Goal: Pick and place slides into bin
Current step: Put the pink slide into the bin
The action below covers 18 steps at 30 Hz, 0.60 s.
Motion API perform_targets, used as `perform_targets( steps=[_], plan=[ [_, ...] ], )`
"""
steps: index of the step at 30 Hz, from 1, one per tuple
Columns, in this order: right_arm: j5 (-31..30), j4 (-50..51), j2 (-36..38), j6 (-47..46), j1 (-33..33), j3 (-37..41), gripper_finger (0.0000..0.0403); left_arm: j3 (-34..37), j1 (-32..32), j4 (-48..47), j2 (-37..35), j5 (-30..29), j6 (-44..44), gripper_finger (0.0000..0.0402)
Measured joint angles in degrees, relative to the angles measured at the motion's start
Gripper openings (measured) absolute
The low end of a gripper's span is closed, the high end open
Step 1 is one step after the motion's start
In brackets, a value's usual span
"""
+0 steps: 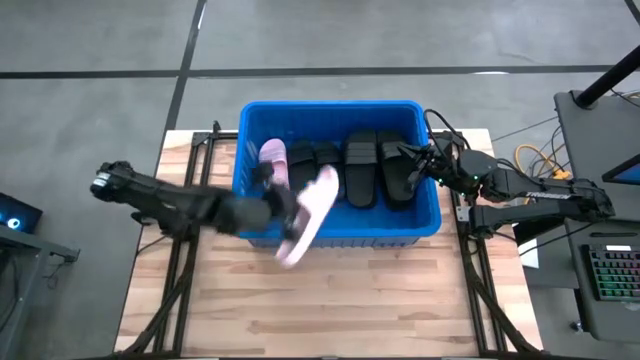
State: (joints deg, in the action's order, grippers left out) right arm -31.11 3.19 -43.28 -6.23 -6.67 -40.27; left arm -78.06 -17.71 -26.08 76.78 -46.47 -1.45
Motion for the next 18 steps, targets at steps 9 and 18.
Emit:
perform_targets(
  steps=[9, 18],
  plan=[
    [0.0, -0.1, 0.0, -4.2, 0.0, 0.0, 0.0013, 0.3, 21.3, -3.7, 5.6, -1.1, -0.5, 0.0000],
    [-0.4, -0.1, 0.0, -4.3, 0.0, 0.0, 0.0013, 2.8, 33.2, -14.9, 12.4, -0.2, -6.0, 0.0000]
  ],
)
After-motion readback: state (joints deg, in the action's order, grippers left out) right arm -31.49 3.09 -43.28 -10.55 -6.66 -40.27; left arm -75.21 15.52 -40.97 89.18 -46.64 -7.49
